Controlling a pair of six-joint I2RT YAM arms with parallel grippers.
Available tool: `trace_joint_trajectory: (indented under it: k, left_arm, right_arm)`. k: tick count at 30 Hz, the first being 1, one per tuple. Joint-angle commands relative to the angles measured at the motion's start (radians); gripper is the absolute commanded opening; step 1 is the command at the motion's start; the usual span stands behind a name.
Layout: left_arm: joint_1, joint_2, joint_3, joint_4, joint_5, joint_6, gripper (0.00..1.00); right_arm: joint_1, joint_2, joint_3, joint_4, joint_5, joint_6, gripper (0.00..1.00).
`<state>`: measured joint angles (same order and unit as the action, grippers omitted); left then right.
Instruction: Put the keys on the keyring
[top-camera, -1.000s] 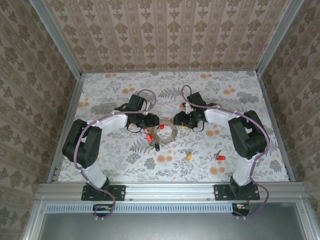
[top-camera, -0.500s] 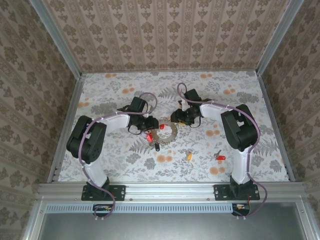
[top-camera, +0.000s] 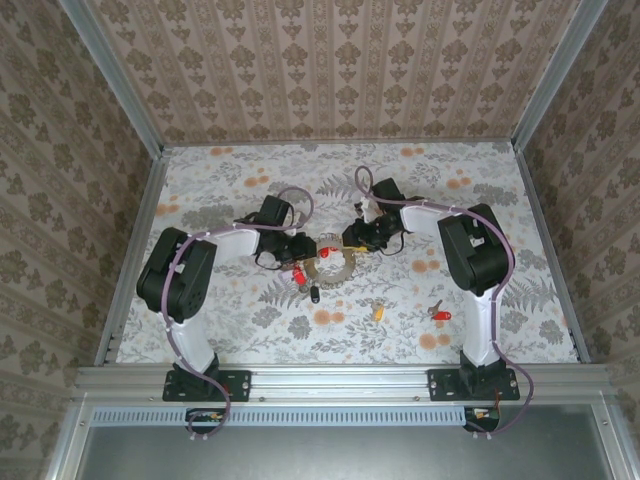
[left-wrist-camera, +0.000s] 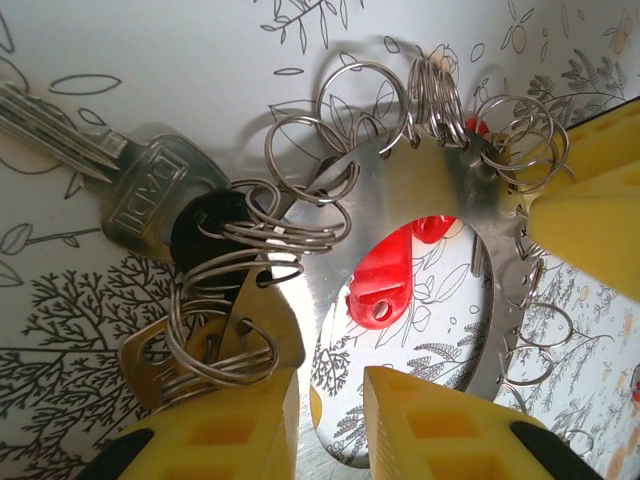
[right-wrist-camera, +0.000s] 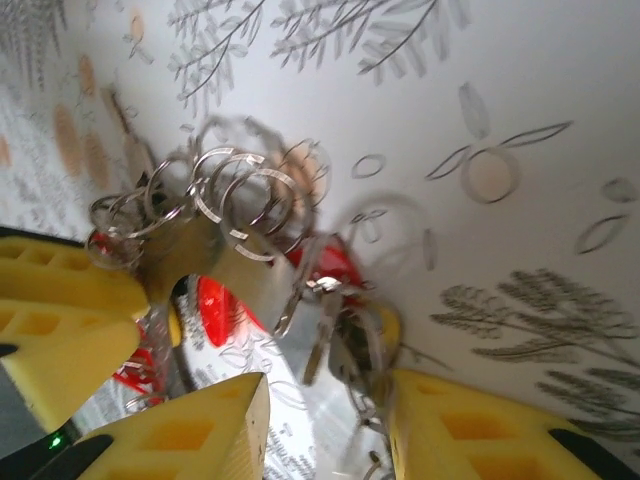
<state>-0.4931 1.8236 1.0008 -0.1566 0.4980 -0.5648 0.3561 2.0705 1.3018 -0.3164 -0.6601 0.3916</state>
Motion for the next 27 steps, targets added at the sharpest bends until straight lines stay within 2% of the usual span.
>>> trace_joint_trajectory:
  k: [1, 6, 9, 14, 20, 24, 27]
  left_arm:
    - [0.011, 0.061, -0.036, -0.029, -0.019, 0.037, 0.25]
    - [0.011, 0.067, -0.022, -0.021, 0.007, 0.062, 0.25]
    - [0.012, 0.058, -0.025, -0.01, 0.007, 0.062, 0.25]
    - [0.015, 0.064, -0.028, 0.011, 0.015, 0.05, 0.25]
    - [0.016, 0.04, -0.034, 0.057, 0.039, 0.035, 0.26]
    - [0.016, -0.02, -0.031, 0.058, 0.033, 0.037, 0.3]
    - [0.017, -0.1, -0.027, 0.048, 0.006, 0.037, 0.44]
  right_arm:
    - [0.021, 0.038, -0.009, -0.007, -0.118, -0.009, 0.37]
    - [-0.001, 0.032, -0.003, 0.029, -0.169, -0.003, 0.34]
    - [-0.015, 0.042, -0.007, 0.055, -0.252, -0.006, 0.3]
    - [-0.017, 0.028, -0.022, 0.079, -0.308, -0.013, 0.28]
    - [-0.021, 0.014, -0.043, 0.129, -0.311, 0.021, 0.21]
    - [-0.04, -0.015, -0.077, 0.186, -0.3, 0.073, 0.11]
    - [-0.061, -0.062, -0.124, 0.262, -0.296, 0.142, 0.05]
